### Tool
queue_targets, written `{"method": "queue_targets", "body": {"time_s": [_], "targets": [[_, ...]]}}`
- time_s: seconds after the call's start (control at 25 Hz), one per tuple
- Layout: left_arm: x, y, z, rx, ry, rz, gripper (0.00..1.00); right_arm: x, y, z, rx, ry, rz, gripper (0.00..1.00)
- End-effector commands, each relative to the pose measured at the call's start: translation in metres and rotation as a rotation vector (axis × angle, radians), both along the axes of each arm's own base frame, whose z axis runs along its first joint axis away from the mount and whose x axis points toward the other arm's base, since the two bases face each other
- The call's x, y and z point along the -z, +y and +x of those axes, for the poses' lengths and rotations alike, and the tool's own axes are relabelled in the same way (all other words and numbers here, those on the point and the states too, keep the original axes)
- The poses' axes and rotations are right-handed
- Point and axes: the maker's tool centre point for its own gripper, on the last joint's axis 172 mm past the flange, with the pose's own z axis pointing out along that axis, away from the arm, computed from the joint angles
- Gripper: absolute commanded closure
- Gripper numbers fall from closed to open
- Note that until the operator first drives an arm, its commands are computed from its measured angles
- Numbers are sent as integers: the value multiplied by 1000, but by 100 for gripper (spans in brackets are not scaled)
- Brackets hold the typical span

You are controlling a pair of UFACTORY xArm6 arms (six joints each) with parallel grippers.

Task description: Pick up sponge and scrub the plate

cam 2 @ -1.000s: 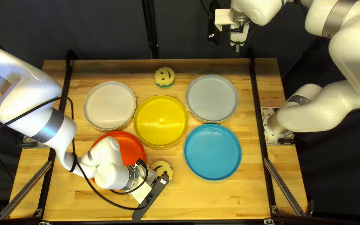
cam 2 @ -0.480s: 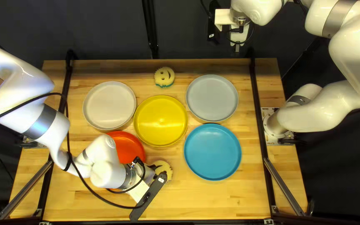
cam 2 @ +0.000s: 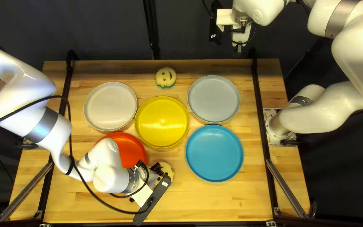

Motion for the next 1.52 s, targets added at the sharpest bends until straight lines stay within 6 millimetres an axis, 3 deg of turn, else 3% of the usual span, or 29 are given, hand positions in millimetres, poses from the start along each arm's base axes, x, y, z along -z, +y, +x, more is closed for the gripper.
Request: {"method": "queue_targets", "body": {"time_s": [0.04,0.16,0.2,0.24,0.92,1.24,1.52], "targets": [[4,1,0,1,0,-2,0,0,0,0,0,0,0,0],[7,3,-1,-12,5,-2,0,0,0,0,0,0,0,0],[8,5,-2,-18,9,-2,11,0,0,0,0,0,0,0],[9,6,-3,-20,12,-1,100,0,0,0,0,0,0,0],[7,9,-4,-11,11,-7,100,0,0,0,0,0,0,0],[-25,15,-13,-6,33,1,100,0,0,0,0,0,0,0],[-53,27,-47,-38,65,13,100,0,0,0,0,0,0,0]]}}
